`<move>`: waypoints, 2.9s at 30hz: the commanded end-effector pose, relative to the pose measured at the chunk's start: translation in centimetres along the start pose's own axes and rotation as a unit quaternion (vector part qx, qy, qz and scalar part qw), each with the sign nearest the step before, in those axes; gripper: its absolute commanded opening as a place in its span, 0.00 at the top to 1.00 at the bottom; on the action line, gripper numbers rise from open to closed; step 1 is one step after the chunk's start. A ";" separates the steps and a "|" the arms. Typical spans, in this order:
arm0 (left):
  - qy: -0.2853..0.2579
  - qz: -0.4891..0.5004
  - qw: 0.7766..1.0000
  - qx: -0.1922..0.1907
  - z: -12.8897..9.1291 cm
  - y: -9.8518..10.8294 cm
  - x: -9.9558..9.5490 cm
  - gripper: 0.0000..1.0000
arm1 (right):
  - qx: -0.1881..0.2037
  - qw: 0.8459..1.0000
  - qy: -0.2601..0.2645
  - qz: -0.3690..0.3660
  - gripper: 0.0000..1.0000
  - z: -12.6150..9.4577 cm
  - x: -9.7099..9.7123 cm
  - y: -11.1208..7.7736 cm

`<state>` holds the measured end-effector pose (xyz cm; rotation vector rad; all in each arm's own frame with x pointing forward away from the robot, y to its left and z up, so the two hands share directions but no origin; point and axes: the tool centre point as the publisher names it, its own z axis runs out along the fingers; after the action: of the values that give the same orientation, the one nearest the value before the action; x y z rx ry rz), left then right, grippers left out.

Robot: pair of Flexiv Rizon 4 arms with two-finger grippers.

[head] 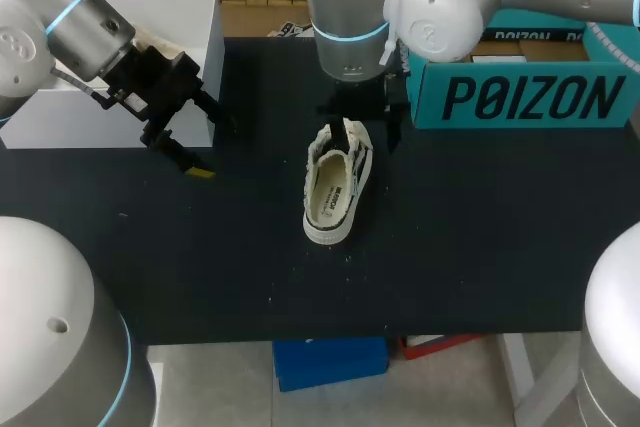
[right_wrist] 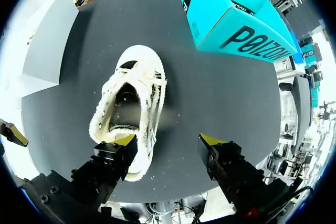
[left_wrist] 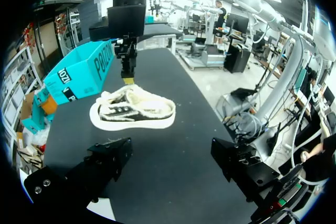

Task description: Take the shoe out of the shoebox, open the shoe tongue, remove and reinsert the insole, then place the shoe into the shoebox

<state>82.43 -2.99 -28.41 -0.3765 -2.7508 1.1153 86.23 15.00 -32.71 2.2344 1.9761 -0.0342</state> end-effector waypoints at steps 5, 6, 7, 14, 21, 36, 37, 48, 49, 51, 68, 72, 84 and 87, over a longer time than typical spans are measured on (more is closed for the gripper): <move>0.000 0.000 1.000 -0.001 0.0 0.0 0.0 0.00 | 0.004 1.000 0.009 -0.005 0.23 1.4 0.5 0.6; 0.000 0.000 1.000 -0.001 0.0 0.0 0.0 0.00 | 0.004 1.000 0.010 -0.005 0.24 1.5 0.5 0.7; 0.000 0.000 1.000 -0.001 0.0 0.0 0.0 0.00 | 0.005 1.000 0.011 -0.005 0.25 1.7 0.6 0.7; 0.000 0.000 1.000 -0.001 0.0 0.0 0.0 0.00 | 0.010 1.000 0.016 -0.004 0.25 3.1 0.6 0.7; 0.000 0.000 1.000 -0.001 0.0 0.0 0.0 0.00 | 0.013 1.000 0.022 -0.005 0.31 4.7 0.6 0.9; 0.000 0.000 1.000 -0.001 0.0 0.0 0.0 0.00 | 0.029 0.999 0.036 -0.016 0.27 8.0 1.9 1.2; 0.000 0.000 1.000 -0.001 0.0 0.0 0.0 0.00 | 0.030 0.999 0.036 -0.016 0.28 8.1 2.0 1.2; 0.000 0.000 1.000 -0.001 0.0 0.0 0.0 0.00 | 0.053 0.998 0.031 -0.033 1.00 9.4 2.7 1.1; 0.000 0.000 1.000 -0.001 0.0 0.0 0.0 0.00 | 0.053 0.998 0.031 -0.033 1.00 9.4 2.7 1.1; 0.000 0.000 1.000 -0.001 0.0 0.0 0.0 0.00 | 0.053 0.998 0.031 -0.033 1.00 9.4 2.7 1.1; 0.000 0.000 1.000 -0.001 0.0 0.0 0.0 0.00 | 0.053 0.998 0.031 -0.033 1.00 9.4 2.7 1.1; 0.000 0.000 1.000 -0.001 0.0 0.0 0.0 0.00 | 0.053 0.998 0.031 -0.033 1.00 9.4 2.7 1.1; 0.000 0.000 1.000 -0.001 0.0 0.0 0.0 0.00 | 0.053 0.997 0.035 -0.032 1.00 1.6 1.4 3.1; 0.000 0.000 1.000 -0.001 0.0 0.0 0.0 0.00 | 0.056 0.998 0.023 -0.035 1.00 -1.5 0.3 3.6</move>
<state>82.44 -2.99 -28.41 -0.3765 -2.7508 1.1153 90.01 15.94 -36.41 2.2525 2.1323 -0.1056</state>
